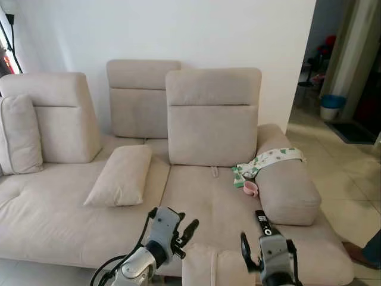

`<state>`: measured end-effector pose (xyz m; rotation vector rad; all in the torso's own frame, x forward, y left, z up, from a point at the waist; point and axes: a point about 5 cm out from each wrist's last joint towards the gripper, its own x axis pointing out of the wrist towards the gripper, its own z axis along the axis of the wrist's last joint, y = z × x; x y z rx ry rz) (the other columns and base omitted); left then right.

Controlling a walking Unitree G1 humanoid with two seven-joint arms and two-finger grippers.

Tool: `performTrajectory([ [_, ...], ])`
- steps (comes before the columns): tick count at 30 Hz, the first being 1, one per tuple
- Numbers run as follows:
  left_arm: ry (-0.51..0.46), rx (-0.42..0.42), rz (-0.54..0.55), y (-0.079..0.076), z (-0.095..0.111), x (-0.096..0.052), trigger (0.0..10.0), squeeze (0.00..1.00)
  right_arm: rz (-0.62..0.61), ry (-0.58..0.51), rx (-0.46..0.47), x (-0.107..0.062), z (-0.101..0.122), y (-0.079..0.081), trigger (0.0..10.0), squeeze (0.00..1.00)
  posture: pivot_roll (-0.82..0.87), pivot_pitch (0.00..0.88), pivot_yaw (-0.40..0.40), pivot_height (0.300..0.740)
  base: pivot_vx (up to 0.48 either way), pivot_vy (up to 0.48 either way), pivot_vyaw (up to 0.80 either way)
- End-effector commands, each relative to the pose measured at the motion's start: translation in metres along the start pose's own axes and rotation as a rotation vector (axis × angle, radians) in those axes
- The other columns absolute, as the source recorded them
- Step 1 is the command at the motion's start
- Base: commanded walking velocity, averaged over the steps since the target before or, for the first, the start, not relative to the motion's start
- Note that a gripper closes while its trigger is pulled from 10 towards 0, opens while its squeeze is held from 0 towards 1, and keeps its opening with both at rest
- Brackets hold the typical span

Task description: Move the pillow to the sofa from floor

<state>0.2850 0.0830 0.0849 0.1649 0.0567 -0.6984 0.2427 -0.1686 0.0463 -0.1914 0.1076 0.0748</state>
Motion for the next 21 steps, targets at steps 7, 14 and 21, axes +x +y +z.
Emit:
performTrajectory([
  [7,0.149,0.108,-0.103,-0.003,-0.018,0.002,10.0,0.0,0.156,0.013,-0.012,0.008,0.003,0.01,10.0,0.0,-0.08,0.0,0.072,0.74,0.0,0.0,0.0],
  [14,0.284,0.146,-0.164,-0.005,-0.039,-0.002,10.0,0.0,0.198,0.013,-0.044,0.011,0.002,0.008,10.0,0.0,-0.07,0.0,0.062,0.74,0.0,0.0,0.0],
  [21,0.3,0.138,-0.193,-0.006,-0.043,-0.004,10.0,0.0,0.223,0.009,-0.034,0.01,0.002,0.009,10.0,0.0,-0.07,0.0,0.06,0.74,0.0,0.0,0.0],
])
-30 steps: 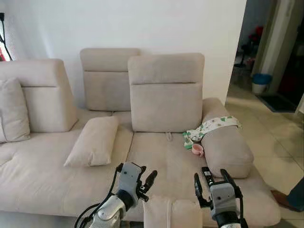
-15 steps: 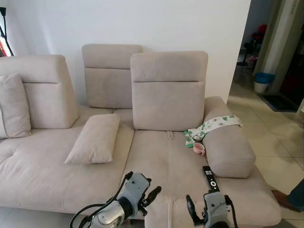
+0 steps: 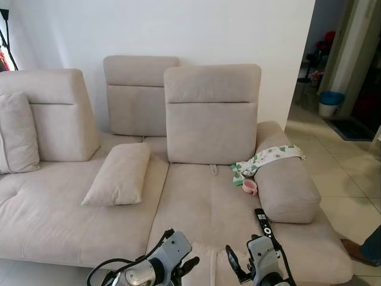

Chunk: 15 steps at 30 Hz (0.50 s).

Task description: Move the pillow to the sofa from floor

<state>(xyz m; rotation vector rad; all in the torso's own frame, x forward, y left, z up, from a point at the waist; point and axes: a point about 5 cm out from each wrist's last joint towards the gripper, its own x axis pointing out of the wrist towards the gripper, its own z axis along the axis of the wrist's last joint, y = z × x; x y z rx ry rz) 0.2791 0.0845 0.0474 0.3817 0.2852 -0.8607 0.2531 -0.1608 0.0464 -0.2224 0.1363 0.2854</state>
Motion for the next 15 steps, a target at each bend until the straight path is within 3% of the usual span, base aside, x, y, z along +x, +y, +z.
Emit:
performTrajectory([
  [1,0.029,0.011,-0.012,0.0,-0.0057,-0.0009,10.0,0.0,0.017,-0.005,0.006,0.0,-0.0004,0.0027,10.0,0.0,-0.07,0.0,0.06,0.74,0.0,0.0,0.0],
  [15,0.019,0.026,-0.04,-0.0016,-0.0057,0.0,10.0,0.0,0.02,-0.017,0.001,0.0005,0.0007,0.002,10.0,0.0,-0.08,0.0,0.07,0.74,0.0,0.0,0.0],
])
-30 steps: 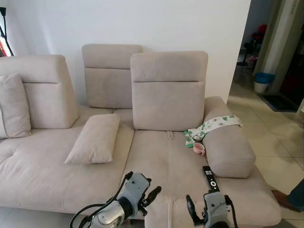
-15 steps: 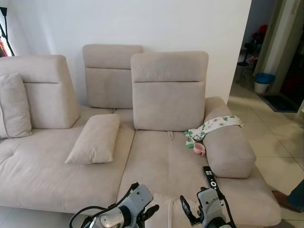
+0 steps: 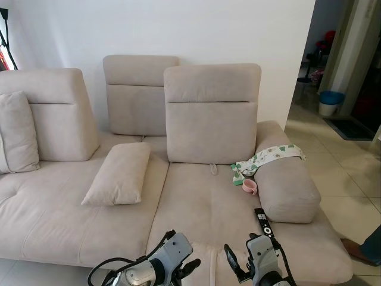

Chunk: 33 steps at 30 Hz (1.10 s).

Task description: Move the pillow to the sofa from floor

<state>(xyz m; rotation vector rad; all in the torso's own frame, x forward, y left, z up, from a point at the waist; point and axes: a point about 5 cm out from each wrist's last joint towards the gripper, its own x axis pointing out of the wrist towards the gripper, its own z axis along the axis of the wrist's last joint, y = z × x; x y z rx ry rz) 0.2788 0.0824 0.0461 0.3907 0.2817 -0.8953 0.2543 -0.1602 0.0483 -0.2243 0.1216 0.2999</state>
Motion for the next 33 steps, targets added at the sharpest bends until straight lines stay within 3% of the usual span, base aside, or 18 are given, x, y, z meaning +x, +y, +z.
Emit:
performTrajectory([
  [1,0.023,0.01,-0.008,0.0001,-0.0055,-0.0017,10.0,0.0,0.007,-0.001,0.006,-0.0005,-0.0013,0.0022,10.0,0.0,-0.08,0.0,0.07,0.74,0.0,0.0,0.0],
  [20,0.007,0.019,-0.012,0.0004,-0.0039,0.0,10.0,0.0,-0.007,-0.008,0.005,0.0002,-0.0014,0.0022,10.0,0.0,-0.08,0.0,0.076,0.74,0.0,0.0,0.0],
  [33,0.001,0.021,-0.004,0.0021,-0.0034,0.0007,10.0,0.0,-0.006,-0.009,0.003,0.0013,-0.0015,0.0029,10.0,0.0,-0.08,0.0,0.073,0.74,0.245,0.0,0.0],
])
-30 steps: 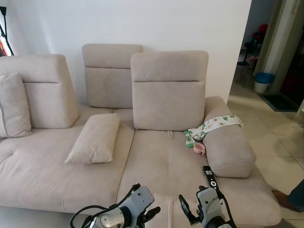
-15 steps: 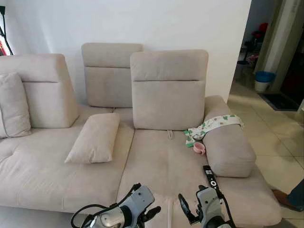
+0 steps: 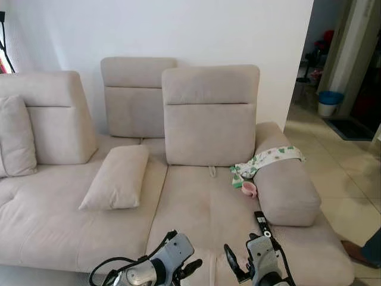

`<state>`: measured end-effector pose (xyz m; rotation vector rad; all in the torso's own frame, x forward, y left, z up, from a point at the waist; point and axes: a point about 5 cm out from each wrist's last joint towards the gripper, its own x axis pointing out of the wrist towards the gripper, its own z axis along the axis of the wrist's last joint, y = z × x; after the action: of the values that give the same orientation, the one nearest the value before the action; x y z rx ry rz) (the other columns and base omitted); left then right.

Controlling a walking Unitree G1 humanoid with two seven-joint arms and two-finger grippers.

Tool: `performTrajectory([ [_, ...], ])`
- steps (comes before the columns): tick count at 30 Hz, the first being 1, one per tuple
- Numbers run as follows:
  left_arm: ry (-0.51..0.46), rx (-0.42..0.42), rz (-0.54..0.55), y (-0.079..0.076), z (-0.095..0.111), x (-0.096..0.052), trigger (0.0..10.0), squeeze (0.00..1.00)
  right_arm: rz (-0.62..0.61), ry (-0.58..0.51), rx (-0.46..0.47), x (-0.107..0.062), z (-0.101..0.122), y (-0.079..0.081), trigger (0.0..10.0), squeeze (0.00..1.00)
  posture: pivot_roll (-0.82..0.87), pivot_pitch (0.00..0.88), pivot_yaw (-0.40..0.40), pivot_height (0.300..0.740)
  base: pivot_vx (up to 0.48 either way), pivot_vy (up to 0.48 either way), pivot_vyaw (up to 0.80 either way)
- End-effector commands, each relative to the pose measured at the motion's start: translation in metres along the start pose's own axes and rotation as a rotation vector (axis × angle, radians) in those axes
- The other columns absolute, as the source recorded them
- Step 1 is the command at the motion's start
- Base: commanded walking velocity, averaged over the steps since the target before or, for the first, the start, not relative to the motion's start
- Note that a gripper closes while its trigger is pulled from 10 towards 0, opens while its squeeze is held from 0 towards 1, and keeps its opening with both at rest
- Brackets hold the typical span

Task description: Move the pillow to the sofa from floor

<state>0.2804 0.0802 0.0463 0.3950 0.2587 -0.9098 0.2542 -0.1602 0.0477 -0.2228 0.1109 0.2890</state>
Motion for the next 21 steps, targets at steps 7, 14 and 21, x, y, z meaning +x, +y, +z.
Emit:
performTrajectory([
  [7,0.011,-0.001,-0.006,0.0002,-0.0041,-0.0018,10.0,0.0,0.003,0.002,0.005,0.0004,-0.0016,0.0038,10.0,0.0,-0.08,0.0,0.075,0.74,0.183,0.0,0.0],
  [14,0.005,-0.003,-0.008,0.0001,-0.0036,-0.0022,10.0,0.0,0.003,0.006,0.007,0.0008,-0.0027,0.004,10.0,0.0,-0.08,0.0,0.076,0.74,0.0,0.0,0.0],
  [21,0.005,0.026,0.001,0.0016,-0.0023,-0.0023,10.0,0.0,0.012,0.034,0.016,0.0014,-0.0062,0.0057,10.0,0.0,-0.08,0.0,0.077,0.74,0.0,0.0,0.0],
])
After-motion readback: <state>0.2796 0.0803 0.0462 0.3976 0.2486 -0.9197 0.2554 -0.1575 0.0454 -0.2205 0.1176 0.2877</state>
